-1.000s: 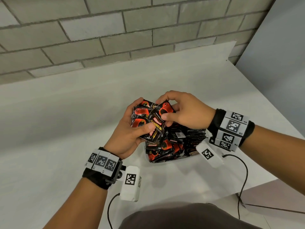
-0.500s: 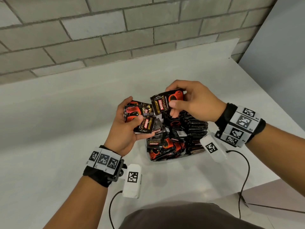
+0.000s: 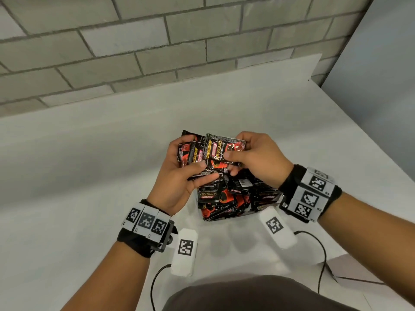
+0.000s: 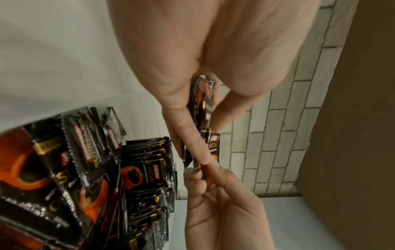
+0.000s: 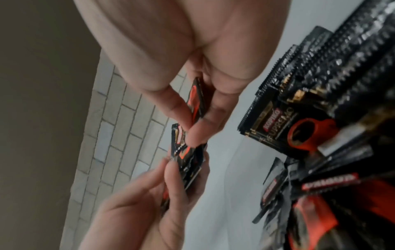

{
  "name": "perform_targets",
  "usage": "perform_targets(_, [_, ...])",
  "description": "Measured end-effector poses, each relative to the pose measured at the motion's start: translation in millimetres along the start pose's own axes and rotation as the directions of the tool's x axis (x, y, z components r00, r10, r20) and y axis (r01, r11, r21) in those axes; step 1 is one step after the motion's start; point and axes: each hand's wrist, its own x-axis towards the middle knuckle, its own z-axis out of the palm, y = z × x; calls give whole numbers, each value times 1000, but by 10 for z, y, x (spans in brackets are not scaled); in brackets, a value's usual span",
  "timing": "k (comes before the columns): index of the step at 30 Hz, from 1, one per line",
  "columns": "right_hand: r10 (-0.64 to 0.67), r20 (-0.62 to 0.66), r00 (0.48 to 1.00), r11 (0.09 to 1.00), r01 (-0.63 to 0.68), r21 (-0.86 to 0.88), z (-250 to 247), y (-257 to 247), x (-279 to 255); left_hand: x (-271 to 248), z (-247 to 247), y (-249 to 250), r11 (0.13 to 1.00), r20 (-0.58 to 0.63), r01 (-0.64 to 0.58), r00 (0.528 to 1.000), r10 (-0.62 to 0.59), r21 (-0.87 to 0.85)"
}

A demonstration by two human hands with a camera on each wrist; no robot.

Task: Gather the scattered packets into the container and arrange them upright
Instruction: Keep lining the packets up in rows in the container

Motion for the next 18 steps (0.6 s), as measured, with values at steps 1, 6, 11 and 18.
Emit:
perform_targets(1, [17, 5, 1000, 999, -17, 42, 36, 20, -15, -2, -2, -3, 1000, -22, -11, 1000, 12, 27])
perform_targets(6, [-43, -18, 999, 998, 42, -54, 78, 29, -66, -8, -14, -10, 993, -62, -19, 998, 26, 117])
perform_targets(11, [-158, -88, 984, 923, 115, -367, -20, 33, -107, -13, -59, 30, 986, -93, -14, 995, 29, 164])
perform_targets(18, [-211, -104, 972, 928, 166, -333, -231, 56, -87, -44, -167, 72, 905, -87, -61, 990, 108, 421])
